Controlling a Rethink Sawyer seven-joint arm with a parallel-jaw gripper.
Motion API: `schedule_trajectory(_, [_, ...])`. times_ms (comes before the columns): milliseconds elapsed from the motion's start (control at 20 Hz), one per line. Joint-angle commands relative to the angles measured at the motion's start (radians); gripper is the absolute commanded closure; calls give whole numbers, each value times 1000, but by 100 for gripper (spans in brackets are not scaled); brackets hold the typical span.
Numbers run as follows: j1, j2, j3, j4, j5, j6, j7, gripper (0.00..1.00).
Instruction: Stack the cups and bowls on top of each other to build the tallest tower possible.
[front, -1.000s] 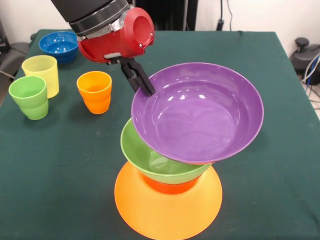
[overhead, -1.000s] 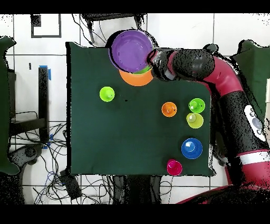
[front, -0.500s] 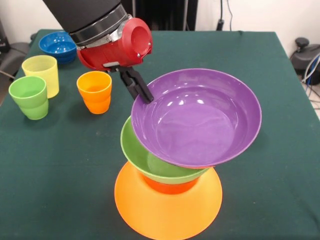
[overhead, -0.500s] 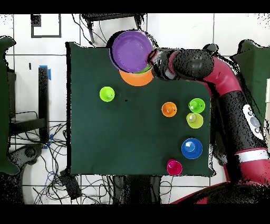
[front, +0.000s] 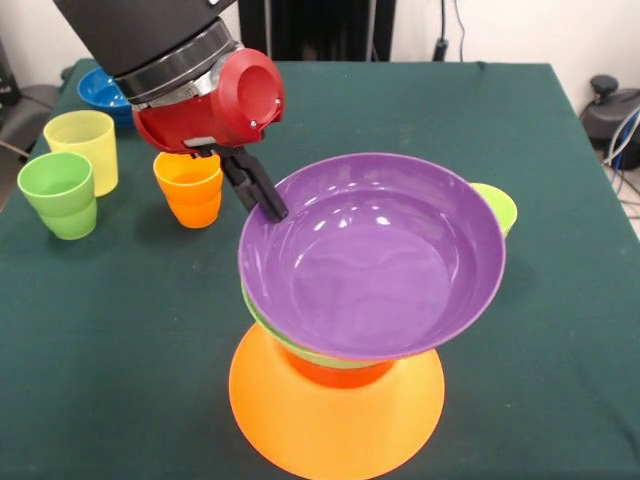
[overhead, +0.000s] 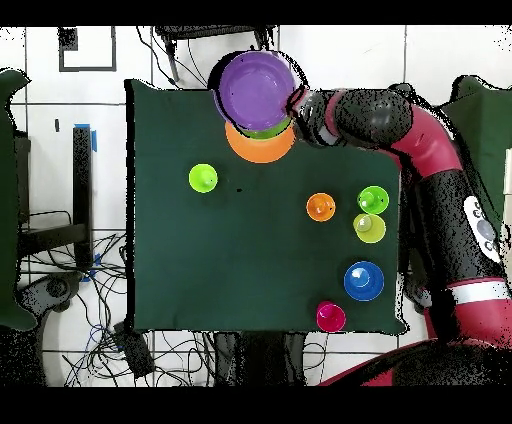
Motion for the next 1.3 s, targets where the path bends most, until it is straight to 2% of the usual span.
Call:
schedule_trajectory(50, [30,8,8,-61,-85,43,-298,100])
schedule_trajectory(700, [29,6,3,-66,-97,47,-302,100])
schedule_trajectory(1300, [5,-15,8,5,-95,35,-285,100])
